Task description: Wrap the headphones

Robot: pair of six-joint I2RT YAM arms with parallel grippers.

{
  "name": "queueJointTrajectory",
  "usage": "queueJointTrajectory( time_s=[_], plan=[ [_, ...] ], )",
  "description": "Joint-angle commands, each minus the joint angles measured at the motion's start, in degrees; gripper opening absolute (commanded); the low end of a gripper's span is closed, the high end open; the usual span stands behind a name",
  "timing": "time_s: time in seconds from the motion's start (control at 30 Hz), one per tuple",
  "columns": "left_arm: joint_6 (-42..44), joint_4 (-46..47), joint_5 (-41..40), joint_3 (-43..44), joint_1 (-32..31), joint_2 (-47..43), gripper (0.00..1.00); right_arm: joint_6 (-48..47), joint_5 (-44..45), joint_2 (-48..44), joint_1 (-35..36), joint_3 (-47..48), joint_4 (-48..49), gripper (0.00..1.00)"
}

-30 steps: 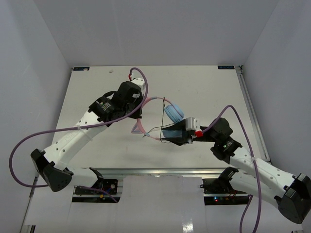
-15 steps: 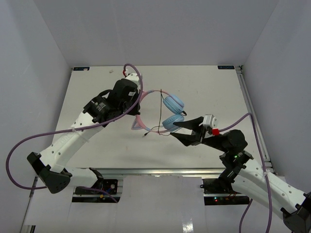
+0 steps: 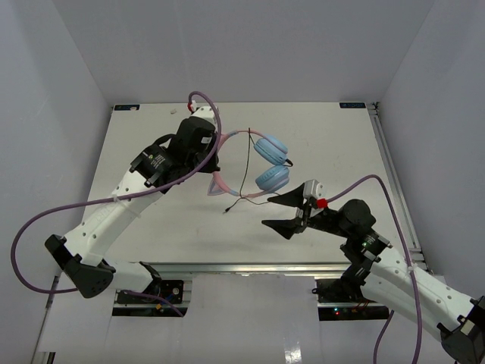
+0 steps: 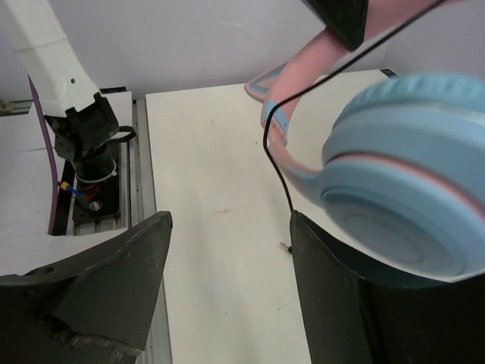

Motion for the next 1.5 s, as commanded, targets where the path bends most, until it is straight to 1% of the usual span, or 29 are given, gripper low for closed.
queueJointTrajectory(
  time_s=[0.0, 0.17, 0.33, 0.4, 0.57, 0.63, 0.7, 0.73, 0.87, 0.97, 1.03, 1.17, 1.3, 1.4, 1.47],
  plan=[
    [-3.3, 3.7, 4.5, 6.3, 0.1, -1.9, 0.00, -1.1, 0.7, 1.2, 0.2, -2.1, 3.9, 0.71],
    [-3.2, 2.4, 4.8, 7.9, 0.0, -2.3, 0.00, -0.9, 0.5, 1.0, 0.2, -4.7, 8.7, 0.72],
    [-3.2, 3.2, 3.2, 5.7, 0.0, -3.5, 0.00, -0.1, 1.9, -0.4, 0.2, -6.3, 11.1, 0.72],
    [-3.8, 4.4, 4.5, 4.6, 0.0, -4.2, 0.00, 0.0, 3.1, -0.3, 0.2, -7.7, 13.5, 0.72],
    [-5.3, 6.3, 11.4, 5.3, 0.1, -5.4, 0.00, -1.1, 4.9, 0.2, 0.2, -13.1, 26.6, 0.79],
    [-6.0, 6.5, 15.0, 6.2, 0.0, -5.9, 0.00, -2.8, 5.8, 1.5, 0.2, -13.7, 28.6, 0.82],
    [-6.7, 7.3, 17.8, 6.3, 0.0, -6.5, 0.00, -4.2, 4.4, 4.0, 0.2, -13.1, 29.9, 0.87],
    [-6.9, 7.6, 18.8, 5.8, 0.1, -6.7, 0.00, -4.4, 3.0, 5.0, 0.2, -12.6, 31.0, 0.90],
    [-8.2, 10.3, 24.6, 3.2, 0.1, -8.6, 0.00, -5.0, 0.8, 10.4, 0.2, -9.5, 34.1, 0.97],
    [-8.5, 11.5, 25.6, 1.6, 0.1, -9.5, 0.00, -6.5, 1.4, 12.9, 0.2, -8.0, 35.5, 0.96],
    [-8.6, 12.3, 26.2, 1.1, 0.0, -9.9, 0.00, -7.0, 1.4, 15.1, 0.2, -7.6, 38.2, 0.96],
    [-10.4, 15.0, 28.7, -0.4, 0.0, -10.8, 0.00, -5.7, 0.2, 20.3, 0.2, -7.5, 47.4, 0.98],
    [-11.4, 16.4, 29.1, -0.7, 0.0, -11.0, 0.00, -2.6, -2.2, 25.2, 0.6, -5.7, 54.4, 1.00],
    [-11.4, 16.5, 27.0, -0.8, 0.1, -11.2, 0.00, -1.1, -2.2, 28.9, 1.8, -4.6, 56.7, 0.92],
    [-11.2, 16.6, 24.9, -1.0, 0.1, -11.7, 0.00, -1.1, -0.6, 30.2, 3.3, -4.1, 58.2, 0.89]
  ],
)
